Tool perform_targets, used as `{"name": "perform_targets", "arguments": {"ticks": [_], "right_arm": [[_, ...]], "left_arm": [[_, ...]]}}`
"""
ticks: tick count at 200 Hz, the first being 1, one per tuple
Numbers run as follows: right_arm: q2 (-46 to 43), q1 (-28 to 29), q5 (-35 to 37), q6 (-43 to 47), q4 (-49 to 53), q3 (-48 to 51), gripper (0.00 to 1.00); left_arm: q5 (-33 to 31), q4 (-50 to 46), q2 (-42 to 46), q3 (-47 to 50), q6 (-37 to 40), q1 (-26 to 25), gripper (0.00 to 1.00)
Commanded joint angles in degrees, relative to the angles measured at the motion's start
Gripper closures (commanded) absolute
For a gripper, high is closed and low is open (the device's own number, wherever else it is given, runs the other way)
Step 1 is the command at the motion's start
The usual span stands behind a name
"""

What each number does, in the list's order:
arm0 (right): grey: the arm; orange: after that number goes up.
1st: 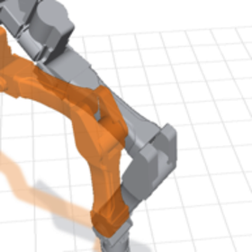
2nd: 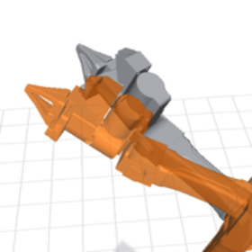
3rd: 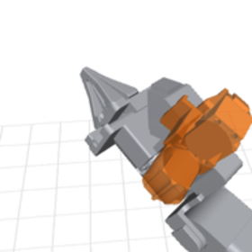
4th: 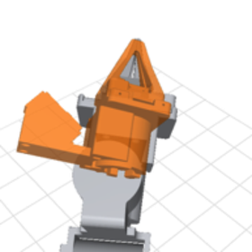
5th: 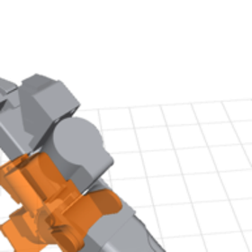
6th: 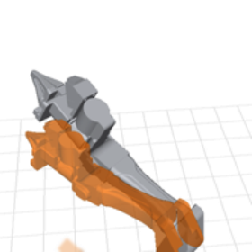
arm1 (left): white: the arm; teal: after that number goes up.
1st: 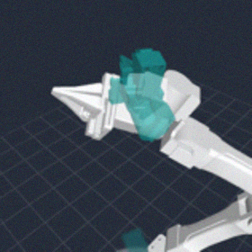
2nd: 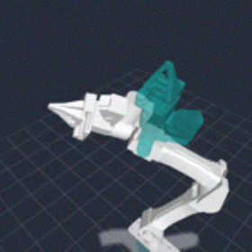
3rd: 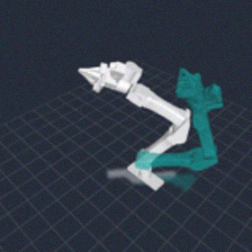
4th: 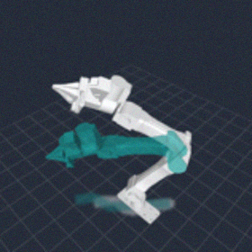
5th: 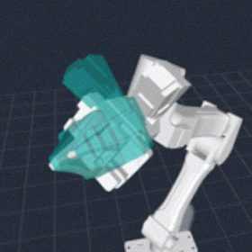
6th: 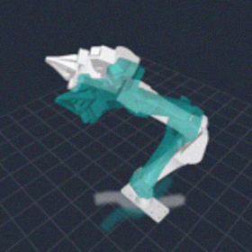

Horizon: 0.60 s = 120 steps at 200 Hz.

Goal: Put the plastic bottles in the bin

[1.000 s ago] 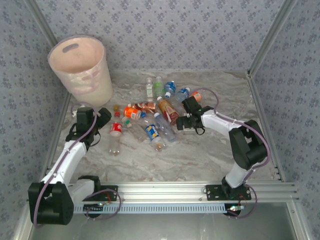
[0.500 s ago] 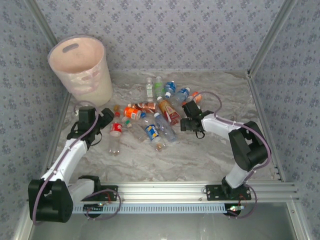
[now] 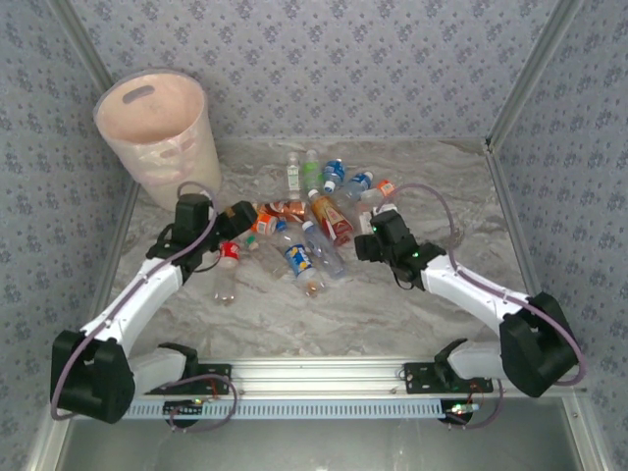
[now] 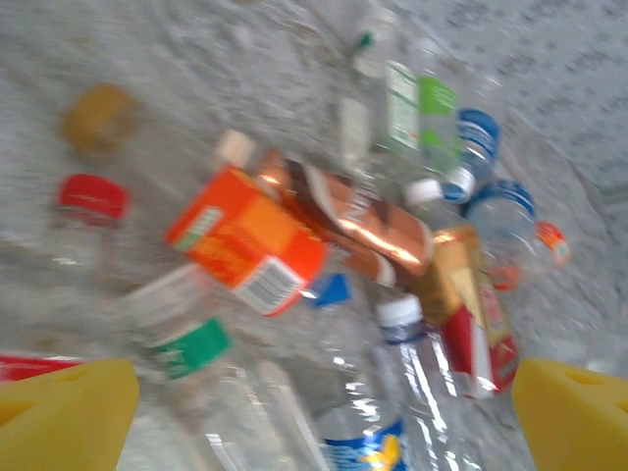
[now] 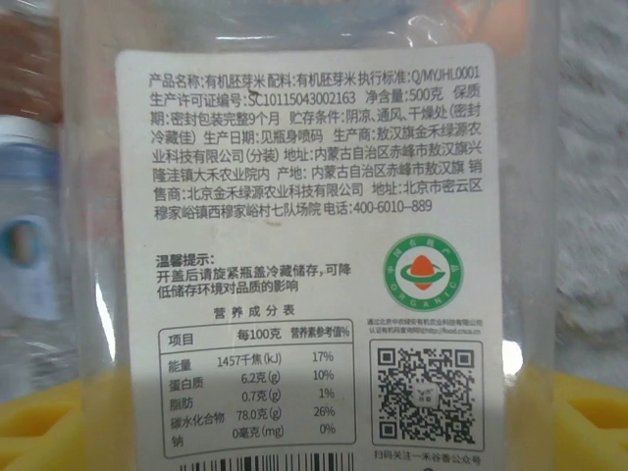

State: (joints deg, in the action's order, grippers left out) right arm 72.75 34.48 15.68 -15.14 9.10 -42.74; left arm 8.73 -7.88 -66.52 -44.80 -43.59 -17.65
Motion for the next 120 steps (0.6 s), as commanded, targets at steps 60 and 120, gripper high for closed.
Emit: {"name": "perform_targets", "arguments": {"ticks": [60,120], "right_arm": [[1.7,5.9,-11.4,3.9,-21.5,0.2,0.33],[5.0,7.5,-14.5,2.8,-22.9,-2.3,0.33]], "left_arm": [[9.7,13.0,-12.5,-10.0,0.5,-12.9,0.02],[15.7,23.8,-16.5,-10.3,-1.0,-14.8,0.02]]}}
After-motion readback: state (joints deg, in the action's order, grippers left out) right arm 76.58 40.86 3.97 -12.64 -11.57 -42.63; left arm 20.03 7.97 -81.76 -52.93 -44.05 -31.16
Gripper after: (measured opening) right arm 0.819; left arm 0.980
